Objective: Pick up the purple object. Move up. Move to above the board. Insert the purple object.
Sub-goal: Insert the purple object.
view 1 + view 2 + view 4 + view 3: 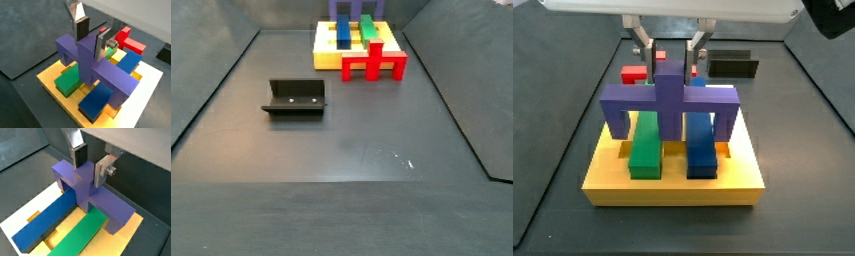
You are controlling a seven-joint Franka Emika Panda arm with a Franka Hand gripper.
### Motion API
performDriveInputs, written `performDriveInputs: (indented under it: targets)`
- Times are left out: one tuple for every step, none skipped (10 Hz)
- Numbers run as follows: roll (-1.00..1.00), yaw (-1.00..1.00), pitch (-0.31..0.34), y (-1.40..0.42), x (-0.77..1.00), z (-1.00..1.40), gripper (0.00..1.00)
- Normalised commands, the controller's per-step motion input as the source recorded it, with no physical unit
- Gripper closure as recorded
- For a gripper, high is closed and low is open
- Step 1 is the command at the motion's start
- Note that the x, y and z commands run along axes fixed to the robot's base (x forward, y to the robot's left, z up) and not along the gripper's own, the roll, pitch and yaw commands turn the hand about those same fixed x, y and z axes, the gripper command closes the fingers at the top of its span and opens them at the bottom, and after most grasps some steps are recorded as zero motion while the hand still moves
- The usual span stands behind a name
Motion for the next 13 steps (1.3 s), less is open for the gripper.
performDriveInputs:
  targets:
    - [0.02, 0.09, 0.000, -0.04, 0.17, -0.22, 1.00]
    - [0.01, 0.07, 0.000, -0.06, 0.18, -0.19, 1.00]
    - [0.00, 0.07, 0.000, -0.04, 0.14, -0.17, 1.00]
    - [0.03, 0.11, 0.000, -0.03, 0.00, -0.17, 1.00]
    - [0.13, 0.23, 0.000, -0.08, 0.00, -0.16, 1.00]
    - [0.22, 0.25, 0.000, -0.15, 0.01, -0.12, 1.00]
    - [0.13, 0.18, 0.000, -0.07, 0.05, -0.12, 1.00]
    - [0.03, 0.06, 0.000, -0.01, 0.03, -0.12, 1.00]
    - [0.00, 0.00, 0.000, 0.00, 0.00, -0.13, 1.00]
    - [0.00, -0.09, -0.010, 0.00, -0.02, -0.17, 1.00]
    - [0.00, -0.14, -0.024, -0.02, -0.06, -0.18, 1.00]
    - [0.00, -0.15, -0.021, -0.09, -0.02, -0.15, 1.00]
    - [0.00, -0.13, -0.020, -0.06, 0.00, -0.15, 1.00]
